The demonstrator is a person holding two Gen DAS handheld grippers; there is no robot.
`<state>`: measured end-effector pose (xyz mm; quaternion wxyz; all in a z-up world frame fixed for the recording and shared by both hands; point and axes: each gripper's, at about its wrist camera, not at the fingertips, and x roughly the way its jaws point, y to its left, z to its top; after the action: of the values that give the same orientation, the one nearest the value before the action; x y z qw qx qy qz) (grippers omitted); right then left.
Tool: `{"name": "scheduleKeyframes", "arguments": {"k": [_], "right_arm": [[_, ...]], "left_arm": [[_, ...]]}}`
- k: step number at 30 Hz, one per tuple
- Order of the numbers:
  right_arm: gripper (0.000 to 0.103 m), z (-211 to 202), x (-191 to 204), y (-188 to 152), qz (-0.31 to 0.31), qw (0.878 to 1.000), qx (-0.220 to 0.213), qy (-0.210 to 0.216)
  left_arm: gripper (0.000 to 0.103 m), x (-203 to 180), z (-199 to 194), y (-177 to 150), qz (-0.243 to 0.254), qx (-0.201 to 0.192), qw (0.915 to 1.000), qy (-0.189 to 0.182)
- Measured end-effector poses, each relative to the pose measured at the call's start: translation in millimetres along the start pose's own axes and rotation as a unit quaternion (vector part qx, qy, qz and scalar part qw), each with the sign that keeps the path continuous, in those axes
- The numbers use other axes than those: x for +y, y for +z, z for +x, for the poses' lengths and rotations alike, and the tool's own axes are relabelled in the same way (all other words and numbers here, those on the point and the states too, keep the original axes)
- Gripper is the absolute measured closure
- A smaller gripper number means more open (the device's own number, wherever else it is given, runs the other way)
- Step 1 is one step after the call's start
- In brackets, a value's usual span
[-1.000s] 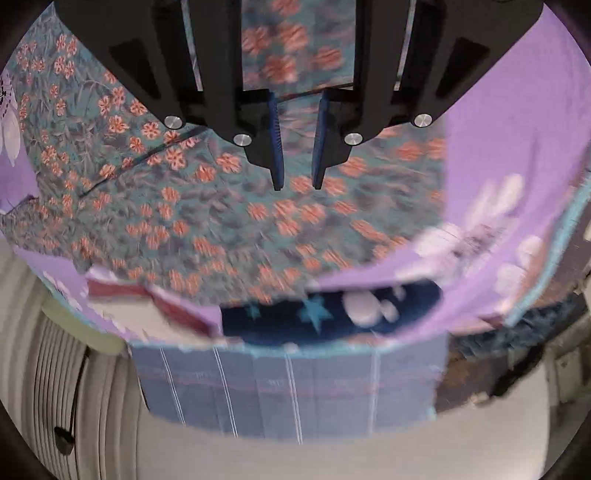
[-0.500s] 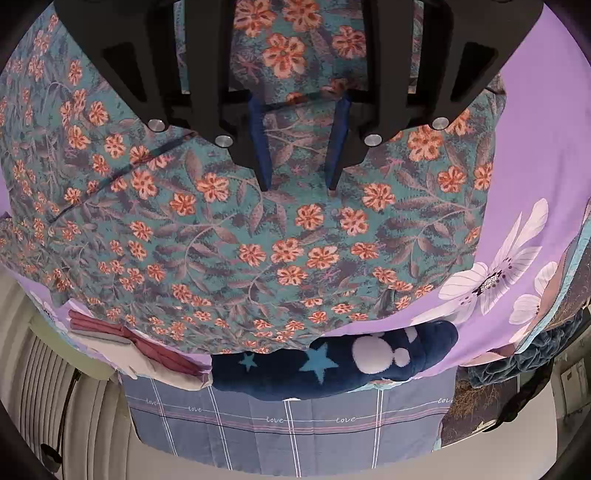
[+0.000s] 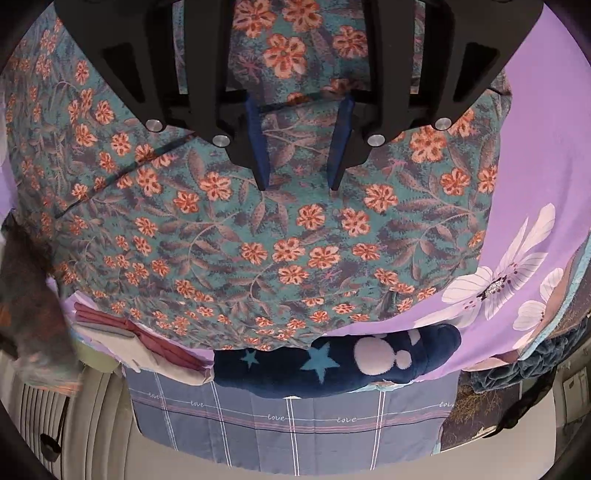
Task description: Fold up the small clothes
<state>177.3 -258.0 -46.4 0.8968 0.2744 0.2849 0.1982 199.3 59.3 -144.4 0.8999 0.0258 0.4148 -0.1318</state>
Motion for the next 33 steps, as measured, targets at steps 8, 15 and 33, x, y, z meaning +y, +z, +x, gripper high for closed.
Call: {"name": "scheduleKeyframes", "arguments": {"k": [8,15,33], "right_arm": [[0.089,99,23,-93,-0.074,0.981,0.18,-0.026],[0.075,95,32,-107,-0.107,0.975,0.195,-0.018],[0.064,38,3,-113,-0.13,0.972,0.188,-0.047]], "left_arm": [[0.059,9,-2,0,-0.023,-0.005,0.9986,-0.047],[0.049,1,-13,3,-0.055,-0.002,0.984,-0.169],[0.099,-57,-5,54,-0.044,0.012,0.9717,-0.232]]}}
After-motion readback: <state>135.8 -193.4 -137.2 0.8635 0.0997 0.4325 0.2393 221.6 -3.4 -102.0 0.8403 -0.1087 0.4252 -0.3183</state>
